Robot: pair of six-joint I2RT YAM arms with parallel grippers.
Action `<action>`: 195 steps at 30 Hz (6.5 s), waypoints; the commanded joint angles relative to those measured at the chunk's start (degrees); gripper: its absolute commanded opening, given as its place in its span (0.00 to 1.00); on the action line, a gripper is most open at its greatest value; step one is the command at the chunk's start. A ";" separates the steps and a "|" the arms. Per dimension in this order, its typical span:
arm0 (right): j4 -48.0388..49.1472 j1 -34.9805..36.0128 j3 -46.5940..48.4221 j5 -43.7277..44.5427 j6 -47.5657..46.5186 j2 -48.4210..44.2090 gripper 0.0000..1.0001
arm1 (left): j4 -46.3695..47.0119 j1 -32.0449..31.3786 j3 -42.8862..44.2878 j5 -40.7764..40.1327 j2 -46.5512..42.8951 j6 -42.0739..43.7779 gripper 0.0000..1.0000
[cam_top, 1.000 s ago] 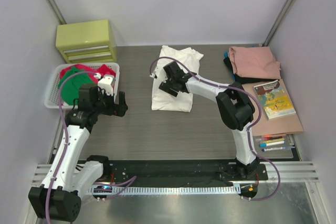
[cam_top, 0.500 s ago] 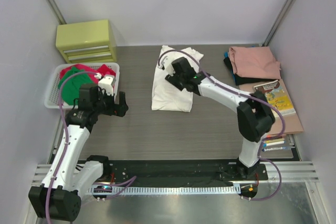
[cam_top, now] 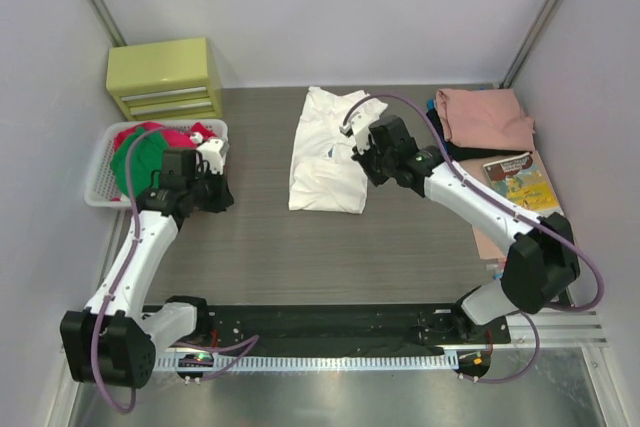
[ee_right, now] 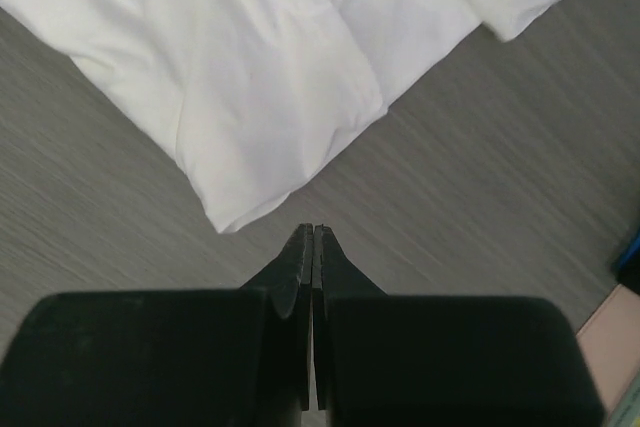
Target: Fold and stack the t-shirts
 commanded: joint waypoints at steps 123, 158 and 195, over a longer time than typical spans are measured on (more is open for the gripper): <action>0.46 -13.85 24.96 2.96 -0.63 39.66 0.80 | 14.52 -14.87 3.15 -26.03 -3.08 11.73 1.00; 3.98 -6.91 7.64 2.94 4.90 13.37 0.01 | 13.03 -20.30 8.06 -7.31 14.14 0.31 0.00; 3.63 -16.14 16.61 -2.59 4.20 26.56 0.01 | 17.33 -32.27 26.88 -3.88 46.49 -7.35 0.00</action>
